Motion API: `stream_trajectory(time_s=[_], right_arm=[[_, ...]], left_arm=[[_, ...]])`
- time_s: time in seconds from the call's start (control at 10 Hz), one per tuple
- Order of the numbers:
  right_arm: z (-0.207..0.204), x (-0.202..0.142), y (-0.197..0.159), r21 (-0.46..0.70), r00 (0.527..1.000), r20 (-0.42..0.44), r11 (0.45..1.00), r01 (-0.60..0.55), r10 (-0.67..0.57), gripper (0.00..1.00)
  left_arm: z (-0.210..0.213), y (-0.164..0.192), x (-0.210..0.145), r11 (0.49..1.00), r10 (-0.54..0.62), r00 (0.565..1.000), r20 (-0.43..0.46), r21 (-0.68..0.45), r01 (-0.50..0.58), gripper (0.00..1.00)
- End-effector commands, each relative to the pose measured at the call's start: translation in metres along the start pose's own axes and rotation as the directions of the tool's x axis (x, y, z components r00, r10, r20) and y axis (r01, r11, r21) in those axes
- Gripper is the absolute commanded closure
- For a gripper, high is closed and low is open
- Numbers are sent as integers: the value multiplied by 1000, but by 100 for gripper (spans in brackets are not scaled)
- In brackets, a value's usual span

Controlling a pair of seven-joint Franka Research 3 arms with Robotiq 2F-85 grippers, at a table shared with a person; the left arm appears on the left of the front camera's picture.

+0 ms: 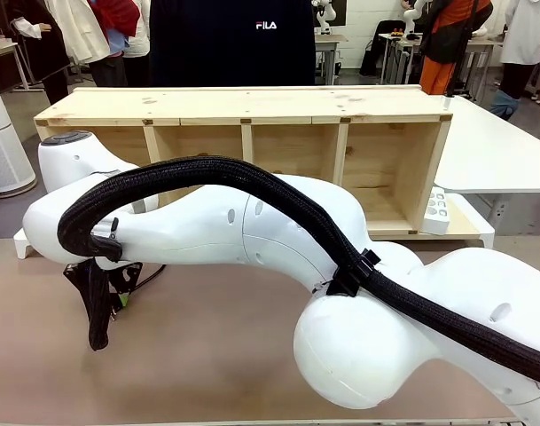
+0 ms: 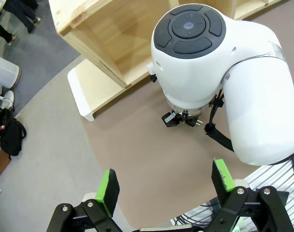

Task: Perform cable management.
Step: When the cord part of the Power Cable appears at the lower middle area of the table and stops, grasp the cord part of the Power Cable.

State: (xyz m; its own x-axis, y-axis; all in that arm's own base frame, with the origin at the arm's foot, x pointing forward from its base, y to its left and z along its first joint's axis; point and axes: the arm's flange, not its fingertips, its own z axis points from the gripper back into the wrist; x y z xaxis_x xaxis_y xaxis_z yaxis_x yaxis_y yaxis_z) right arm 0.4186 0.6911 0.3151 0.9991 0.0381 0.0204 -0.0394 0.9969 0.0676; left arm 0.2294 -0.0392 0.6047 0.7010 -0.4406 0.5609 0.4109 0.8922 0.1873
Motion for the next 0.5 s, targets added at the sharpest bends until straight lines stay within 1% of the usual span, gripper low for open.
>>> stream_trajectory(time_s=[0.0,0.2,0.3,0.4], right_arm=[[3,6,7,-19,997,-72,999,-31,29,100],[2,8,8,-17,995,-90,998,-55,53,100],[2,10,10,-14,995,-87,998,-56,55,81],[2,12,11,-4,993,-97,997,-73,72,81]], left_arm=[[0,0,2,1000,2,1000,12,-3,-2,0],[0,0,2,1000,2,1000,12,-3,-2,0],[0,0,2,1000,2,1000,12,-3,-2,0],[0,0,2,1000,2,1000,12,-3,-2,0]])
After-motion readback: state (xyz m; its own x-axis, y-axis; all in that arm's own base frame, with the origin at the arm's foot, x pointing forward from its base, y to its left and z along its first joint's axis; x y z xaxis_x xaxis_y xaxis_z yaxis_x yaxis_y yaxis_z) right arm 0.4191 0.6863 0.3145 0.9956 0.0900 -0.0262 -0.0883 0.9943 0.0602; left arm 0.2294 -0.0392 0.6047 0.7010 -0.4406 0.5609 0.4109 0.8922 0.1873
